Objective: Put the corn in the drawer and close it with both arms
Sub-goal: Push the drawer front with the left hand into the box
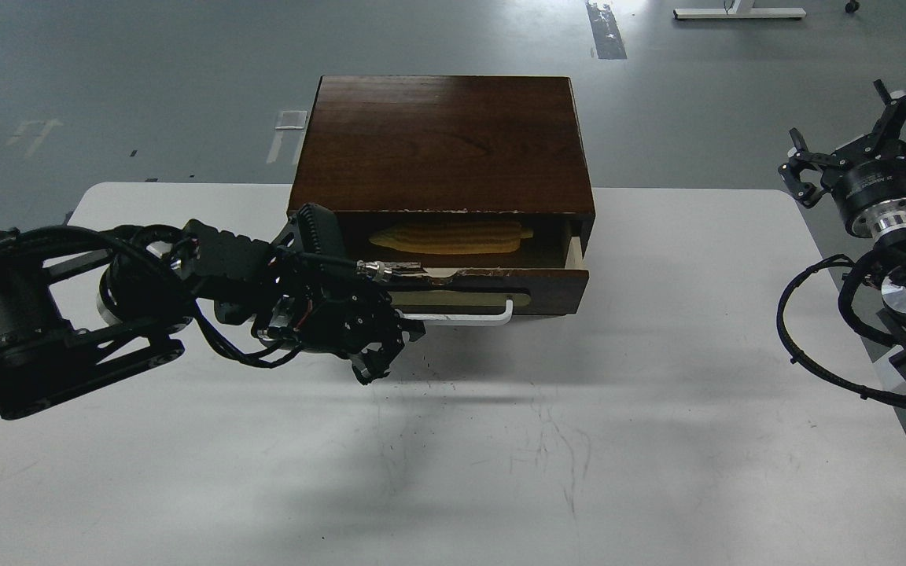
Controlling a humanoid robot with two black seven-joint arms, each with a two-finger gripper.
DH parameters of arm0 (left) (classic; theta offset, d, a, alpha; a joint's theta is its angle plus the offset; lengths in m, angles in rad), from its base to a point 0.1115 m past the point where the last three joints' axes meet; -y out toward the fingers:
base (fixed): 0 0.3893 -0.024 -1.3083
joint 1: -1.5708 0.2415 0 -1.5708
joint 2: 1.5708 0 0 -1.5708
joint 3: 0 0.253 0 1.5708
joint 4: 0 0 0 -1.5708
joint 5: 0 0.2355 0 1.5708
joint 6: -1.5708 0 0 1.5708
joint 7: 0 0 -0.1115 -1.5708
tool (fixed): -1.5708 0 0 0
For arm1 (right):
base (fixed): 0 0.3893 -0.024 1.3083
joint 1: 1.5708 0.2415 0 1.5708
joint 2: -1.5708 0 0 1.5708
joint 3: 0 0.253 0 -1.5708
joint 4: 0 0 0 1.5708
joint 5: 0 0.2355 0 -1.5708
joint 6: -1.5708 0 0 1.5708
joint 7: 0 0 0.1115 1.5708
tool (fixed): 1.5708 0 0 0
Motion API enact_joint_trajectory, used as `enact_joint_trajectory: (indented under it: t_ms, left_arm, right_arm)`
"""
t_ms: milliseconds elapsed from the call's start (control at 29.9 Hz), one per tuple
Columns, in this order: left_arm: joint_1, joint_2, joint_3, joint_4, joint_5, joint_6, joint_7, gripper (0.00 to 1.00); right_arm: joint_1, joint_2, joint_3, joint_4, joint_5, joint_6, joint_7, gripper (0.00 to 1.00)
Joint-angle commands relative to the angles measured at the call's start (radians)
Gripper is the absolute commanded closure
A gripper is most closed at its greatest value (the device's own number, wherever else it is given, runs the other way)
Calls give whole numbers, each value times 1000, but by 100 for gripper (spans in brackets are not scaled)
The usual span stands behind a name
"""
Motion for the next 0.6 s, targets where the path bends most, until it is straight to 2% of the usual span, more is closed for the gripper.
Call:
enact_joint_trajectory:
  t_ms: [0, 568]
  left_arm:
    - [-8, 0, 0, 19, 0, 0, 0, 100]
    - [-22, -17, 0, 73, 0, 0, 0, 100]
  right_arm:
    - [-1, -2, 0, -1, 0, 0, 0, 0]
    - [-1, 0, 0, 0, 0, 0, 0, 0]
